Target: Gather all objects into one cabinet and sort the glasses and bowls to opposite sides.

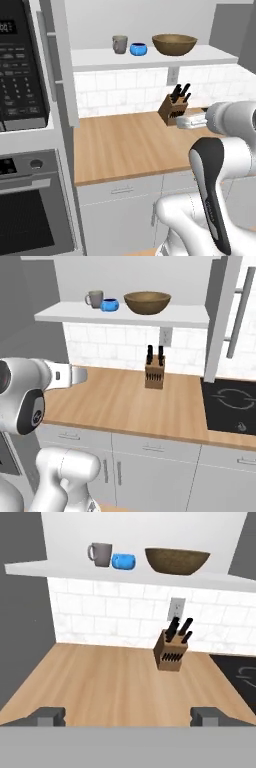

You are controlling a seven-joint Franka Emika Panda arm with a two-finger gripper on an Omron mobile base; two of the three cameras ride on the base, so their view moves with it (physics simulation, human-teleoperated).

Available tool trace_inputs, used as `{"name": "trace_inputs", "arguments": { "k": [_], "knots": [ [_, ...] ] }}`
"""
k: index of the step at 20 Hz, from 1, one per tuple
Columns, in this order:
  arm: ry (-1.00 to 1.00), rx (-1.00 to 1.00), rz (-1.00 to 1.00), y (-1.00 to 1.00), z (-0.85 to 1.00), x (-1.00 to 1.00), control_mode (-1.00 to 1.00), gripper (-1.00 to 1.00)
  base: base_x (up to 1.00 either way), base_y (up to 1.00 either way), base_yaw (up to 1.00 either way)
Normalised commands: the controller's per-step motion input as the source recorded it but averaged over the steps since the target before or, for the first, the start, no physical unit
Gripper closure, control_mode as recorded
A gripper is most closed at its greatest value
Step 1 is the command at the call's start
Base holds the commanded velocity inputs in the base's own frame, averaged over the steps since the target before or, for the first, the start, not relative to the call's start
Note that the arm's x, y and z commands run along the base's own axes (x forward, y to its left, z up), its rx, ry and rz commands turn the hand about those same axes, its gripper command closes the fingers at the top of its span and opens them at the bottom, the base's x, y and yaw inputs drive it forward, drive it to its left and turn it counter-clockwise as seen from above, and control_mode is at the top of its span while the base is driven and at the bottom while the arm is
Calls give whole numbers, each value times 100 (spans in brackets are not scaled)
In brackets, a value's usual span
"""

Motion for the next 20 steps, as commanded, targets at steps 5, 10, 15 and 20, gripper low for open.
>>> {"name": "trace_inputs", "arguments": {
  "k": [5, 10, 15, 20],
  "knots": [
    [0, 0, 0, 0, 0, 0, 100, -100, -92, -11, -5],
    [0, 0, 0, 0, 0, 0, 100, -100, -30, -63, -1],
    [0, 0, 0, 0, 0, 0, 100, -100, -20, -100, 0],
    [0, 0, 0, 0, 0, 0, 100, -100, -64, -100, 2]
  ]
}}
